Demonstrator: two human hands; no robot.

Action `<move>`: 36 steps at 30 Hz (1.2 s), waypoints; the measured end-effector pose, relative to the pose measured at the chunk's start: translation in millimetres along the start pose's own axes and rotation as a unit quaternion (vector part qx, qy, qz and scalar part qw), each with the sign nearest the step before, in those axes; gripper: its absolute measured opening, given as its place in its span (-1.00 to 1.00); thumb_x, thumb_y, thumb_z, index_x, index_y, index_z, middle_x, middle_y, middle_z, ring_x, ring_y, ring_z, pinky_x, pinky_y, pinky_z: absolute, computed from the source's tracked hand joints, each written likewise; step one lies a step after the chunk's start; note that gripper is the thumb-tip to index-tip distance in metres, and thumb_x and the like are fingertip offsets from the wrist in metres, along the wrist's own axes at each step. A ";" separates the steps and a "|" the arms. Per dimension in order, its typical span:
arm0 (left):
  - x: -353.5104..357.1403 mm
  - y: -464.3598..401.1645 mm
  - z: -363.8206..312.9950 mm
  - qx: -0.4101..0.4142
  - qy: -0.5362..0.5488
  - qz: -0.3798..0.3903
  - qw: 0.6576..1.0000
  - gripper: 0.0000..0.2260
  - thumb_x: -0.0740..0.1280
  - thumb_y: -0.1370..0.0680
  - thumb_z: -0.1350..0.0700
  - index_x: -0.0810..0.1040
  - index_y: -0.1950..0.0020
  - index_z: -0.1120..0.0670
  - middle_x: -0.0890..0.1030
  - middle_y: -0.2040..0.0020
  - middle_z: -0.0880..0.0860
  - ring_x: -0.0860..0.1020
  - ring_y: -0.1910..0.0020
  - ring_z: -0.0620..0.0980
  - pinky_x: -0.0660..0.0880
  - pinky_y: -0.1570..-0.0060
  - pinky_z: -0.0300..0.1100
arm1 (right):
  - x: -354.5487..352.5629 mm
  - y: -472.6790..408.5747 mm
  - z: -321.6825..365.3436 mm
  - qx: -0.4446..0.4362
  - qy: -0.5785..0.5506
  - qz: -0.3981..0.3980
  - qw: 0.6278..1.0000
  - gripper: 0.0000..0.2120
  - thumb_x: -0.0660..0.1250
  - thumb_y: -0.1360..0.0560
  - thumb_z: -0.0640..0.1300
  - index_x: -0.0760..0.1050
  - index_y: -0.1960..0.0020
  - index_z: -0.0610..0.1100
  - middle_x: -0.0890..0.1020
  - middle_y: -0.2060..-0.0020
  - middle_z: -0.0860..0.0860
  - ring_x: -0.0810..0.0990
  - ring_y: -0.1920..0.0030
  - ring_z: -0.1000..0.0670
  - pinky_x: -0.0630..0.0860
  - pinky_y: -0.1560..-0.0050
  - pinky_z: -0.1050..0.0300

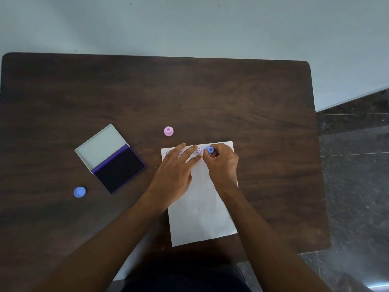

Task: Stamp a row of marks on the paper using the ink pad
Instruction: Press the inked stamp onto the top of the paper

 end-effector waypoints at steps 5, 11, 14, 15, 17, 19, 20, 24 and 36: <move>0.1 0.7 -0.6 0.002 0.000 0.001 1.000 -0.48 0.43 -0.50 0.12 0.40 -0.44 0.04 0.39 -0.47 0.07 0.33 -0.45 0.16 0.31 -0.38 0.05 | 0.1 0.2 -0.4 0.001 -0.002 0.007 1.000 -0.83 0.46 -0.46 -0.15 0.55 0.21 -0.23 0.63 0.32 -0.06 0.57 0.32 -0.09 0.56 0.24 0.10; 0.9 1.1 -1.2 -0.001 0.000 -0.001 1.000 -0.48 0.44 -0.48 0.15 0.41 -0.43 0.04 0.40 -0.46 0.07 0.33 -0.45 0.16 0.33 -0.36 0.06 | 1.2 -0.5 -2.6 0.010 -0.003 0.014 1.000 -0.83 0.46 -0.45 -0.14 0.55 0.20 -0.22 0.61 0.32 -0.03 0.57 0.32 -0.07 0.55 0.25 0.16; 0.3 0.6 -0.9 0.000 -0.001 -0.004 1.000 -0.48 0.44 -0.49 0.15 0.41 -0.44 0.04 0.40 -0.46 0.07 0.33 -0.45 0.16 0.31 -0.37 0.06 | 2.3 -0.9 -2.8 0.016 -0.005 0.018 1.000 -0.83 0.46 -0.46 -0.13 0.55 0.20 -0.21 0.59 0.33 0.01 0.56 0.32 -0.03 0.53 0.25 0.20; -0.1 0.5 -0.7 0.000 0.000 -0.005 1.000 -0.47 0.44 -0.49 0.15 0.41 -0.44 0.05 0.40 -0.46 0.08 0.34 -0.45 0.17 0.31 -0.38 0.06 | 2.7 -1.1 -3.3 0.018 -0.007 0.018 1.000 -0.83 0.46 -0.46 -0.13 0.55 0.20 -0.21 0.60 0.32 0.00 0.56 0.32 -0.03 0.52 0.24 0.21; -0.4 0.4 -0.6 0.000 0.002 -0.006 1.000 -0.47 0.44 -0.49 0.15 0.41 -0.44 0.05 0.40 -0.46 0.08 0.34 -0.45 0.17 0.29 -0.38 0.04 | 3.2 -1.3 -4.1 0.021 -0.010 0.019 1.000 -0.83 0.46 -0.46 -0.13 0.55 0.19 -0.21 0.62 0.30 -0.04 0.55 0.32 -0.03 0.51 0.25 0.24; -0.5 0.5 -0.6 0.000 0.002 -0.007 1.000 -0.47 0.44 -0.48 0.14 0.41 -0.44 0.05 0.40 -0.46 0.08 0.34 -0.45 0.17 0.28 -0.38 0.04 | 3.3 -1.2 -4.1 0.020 -0.008 0.017 1.000 -0.82 0.46 -0.46 -0.12 0.54 0.20 -0.21 0.63 0.30 -0.07 0.55 0.33 -0.04 0.50 0.27 0.25; -0.1 0.6 -0.3 0.000 0.003 -0.008 1.000 -0.47 0.45 -0.48 0.14 0.42 -0.44 0.05 0.40 -0.46 0.08 0.34 -0.44 0.17 0.29 -0.38 0.04 | 3.4 -1.2 -4.3 0.018 -0.008 0.017 1.000 -0.82 0.46 -0.46 -0.12 0.54 0.21 -0.21 0.63 0.30 -0.07 0.56 0.33 -0.06 0.52 0.28 0.22; 2.1 -0.3 -0.7 -0.001 0.002 -0.002 1.000 -0.47 0.43 -0.49 0.13 0.40 -0.45 0.05 0.38 -0.47 0.08 0.32 -0.46 0.17 0.29 -0.39 0.05 | 3.5 -1.8 -5.7 0.017 -0.009 0.017 1.000 -0.82 0.46 -0.46 -0.13 0.54 0.20 -0.22 0.64 0.30 -0.08 0.58 0.31 -0.09 0.56 0.26 0.13; 5.3 -0.1 -1.5 -0.004 0.005 -0.001 1.000 -0.47 0.43 -0.50 0.12 0.39 -0.46 0.04 0.37 -0.48 0.07 0.31 -0.46 0.16 0.28 -0.39 0.03 | 3.7 -1.3 -9.5 0.013 -0.014 0.008 1.000 -0.83 0.46 -0.46 -0.14 0.54 0.21 -0.22 0.63 0.31 -0.06 0.56 0.33 -0.05 0.46 0.32 0.32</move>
Point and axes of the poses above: each hand's wrist, its own y-axis away from the middle knuckle, its own x-axis out of the palm, z = x × y, the point moved 9 cm from there along -y, towards the middle knuckle
